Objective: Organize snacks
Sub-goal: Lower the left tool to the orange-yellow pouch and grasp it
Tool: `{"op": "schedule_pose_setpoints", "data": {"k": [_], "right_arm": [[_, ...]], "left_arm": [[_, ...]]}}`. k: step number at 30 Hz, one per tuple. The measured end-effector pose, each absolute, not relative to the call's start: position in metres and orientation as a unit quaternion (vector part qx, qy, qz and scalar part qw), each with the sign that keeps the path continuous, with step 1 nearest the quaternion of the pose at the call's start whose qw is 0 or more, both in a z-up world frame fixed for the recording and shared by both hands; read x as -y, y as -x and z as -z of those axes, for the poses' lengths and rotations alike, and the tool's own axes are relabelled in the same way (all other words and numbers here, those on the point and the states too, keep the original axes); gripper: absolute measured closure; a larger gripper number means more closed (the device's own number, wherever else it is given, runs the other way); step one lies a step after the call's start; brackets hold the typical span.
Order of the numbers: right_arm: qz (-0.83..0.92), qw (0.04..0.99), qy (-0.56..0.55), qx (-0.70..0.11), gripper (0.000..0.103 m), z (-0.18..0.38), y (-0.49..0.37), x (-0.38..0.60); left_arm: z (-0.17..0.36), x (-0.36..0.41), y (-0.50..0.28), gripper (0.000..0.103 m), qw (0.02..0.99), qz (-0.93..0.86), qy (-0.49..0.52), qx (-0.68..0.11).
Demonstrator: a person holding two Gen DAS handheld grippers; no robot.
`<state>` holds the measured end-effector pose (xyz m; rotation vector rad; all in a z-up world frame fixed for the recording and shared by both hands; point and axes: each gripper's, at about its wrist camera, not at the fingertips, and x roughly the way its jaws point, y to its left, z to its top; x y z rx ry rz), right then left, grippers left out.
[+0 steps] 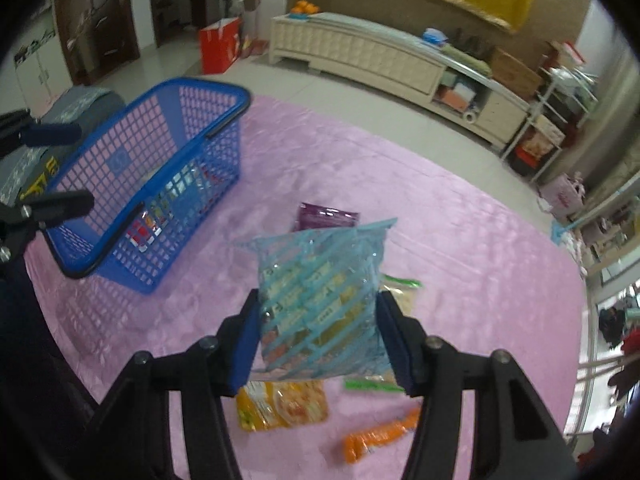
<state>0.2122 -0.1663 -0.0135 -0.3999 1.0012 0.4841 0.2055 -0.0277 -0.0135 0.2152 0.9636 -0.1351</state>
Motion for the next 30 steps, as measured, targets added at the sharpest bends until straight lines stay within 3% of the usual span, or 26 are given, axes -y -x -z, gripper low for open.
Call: {"op": "schedule_pose_setpoints", "data": {"k": [5, 30], "right_arm": [[-0.207, 0.840, 0.171, -0.472, 0.042, 0.010, -0.200, 0.194], [-0.125, 0.841, 0.049, -0.525, 0.043, 0.078, -0.171, 0.294]], "left_arm": [[0.022, 0.066, -0.201, 0.026, 0.873, 0.113, -0.122, -0.458], [0.172, 0.200, -0.207, 0.023, 0.748, 0.269, -0.233, -0.560]]}}
